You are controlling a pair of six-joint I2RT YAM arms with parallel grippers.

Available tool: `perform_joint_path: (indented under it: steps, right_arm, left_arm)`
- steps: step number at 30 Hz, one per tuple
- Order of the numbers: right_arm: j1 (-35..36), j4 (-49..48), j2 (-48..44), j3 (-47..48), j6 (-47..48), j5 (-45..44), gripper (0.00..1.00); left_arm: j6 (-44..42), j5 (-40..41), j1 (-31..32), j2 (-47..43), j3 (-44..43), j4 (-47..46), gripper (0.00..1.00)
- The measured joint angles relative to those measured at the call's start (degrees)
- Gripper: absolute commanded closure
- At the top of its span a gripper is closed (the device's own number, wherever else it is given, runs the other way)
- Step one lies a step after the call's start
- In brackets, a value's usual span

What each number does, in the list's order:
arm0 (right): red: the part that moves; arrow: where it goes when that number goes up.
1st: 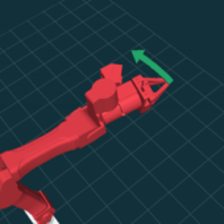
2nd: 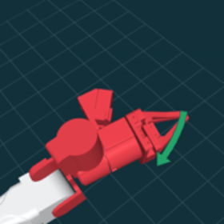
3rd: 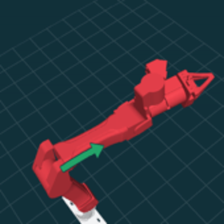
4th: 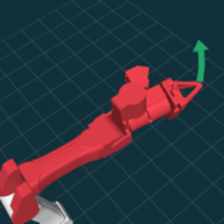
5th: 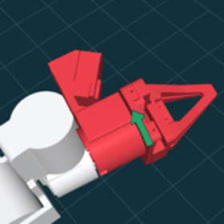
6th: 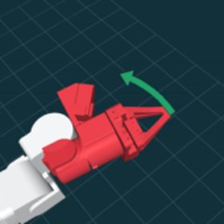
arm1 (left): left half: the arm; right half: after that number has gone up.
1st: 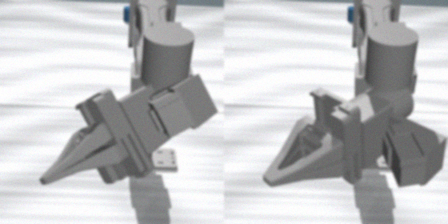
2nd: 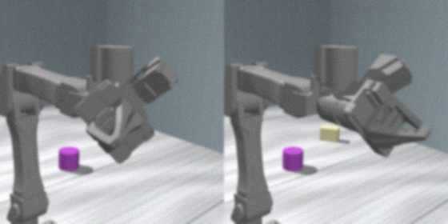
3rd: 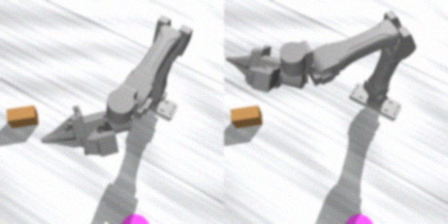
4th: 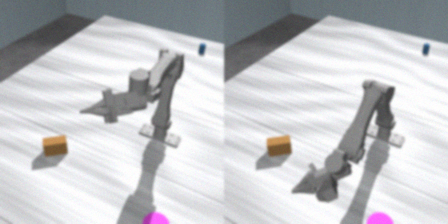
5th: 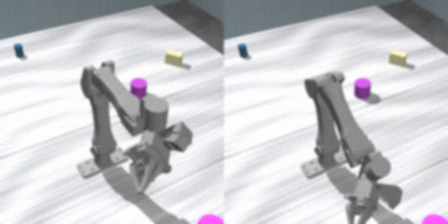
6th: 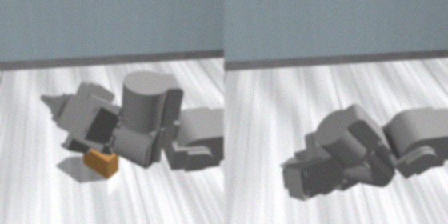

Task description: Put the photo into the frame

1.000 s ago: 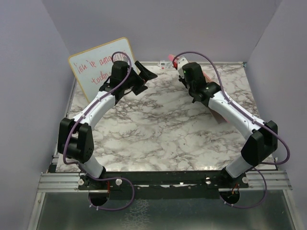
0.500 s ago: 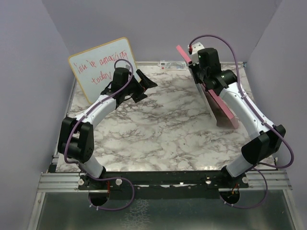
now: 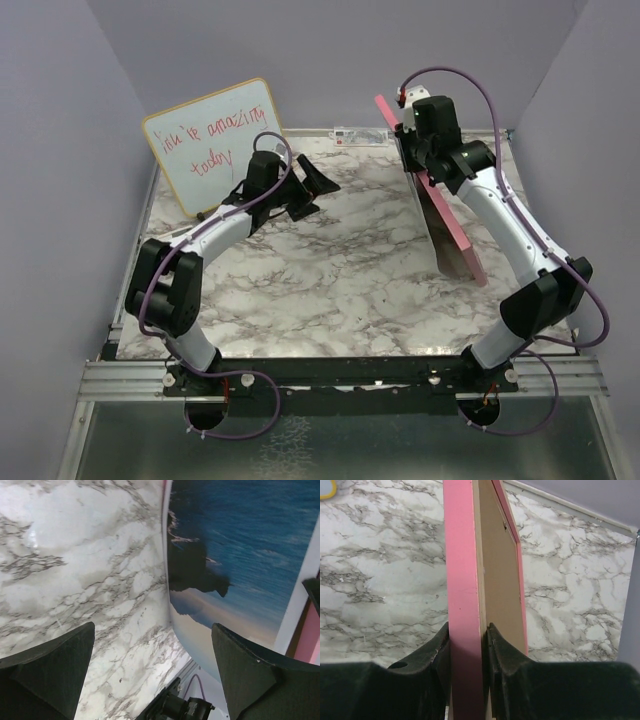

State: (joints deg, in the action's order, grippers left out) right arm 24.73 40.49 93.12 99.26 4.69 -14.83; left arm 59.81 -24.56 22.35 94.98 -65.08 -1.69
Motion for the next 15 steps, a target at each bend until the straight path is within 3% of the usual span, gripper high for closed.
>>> perform_joint_path:
  steps: [8,15]
  right_arm:
    - [0.28,0.15,1.31,0.44,-5.73,0.07,0.99]
    - [2.03,-0.07,4.09,1.18,-11.76,-2.19,0.99]
  left_arm:
    - [-2.05,-3.32,5.07,-3.23,3.72,-10.08,0.07]
    - [-2.93,-1.84,12.85,-14.27,3.72,-14.45,0.07]
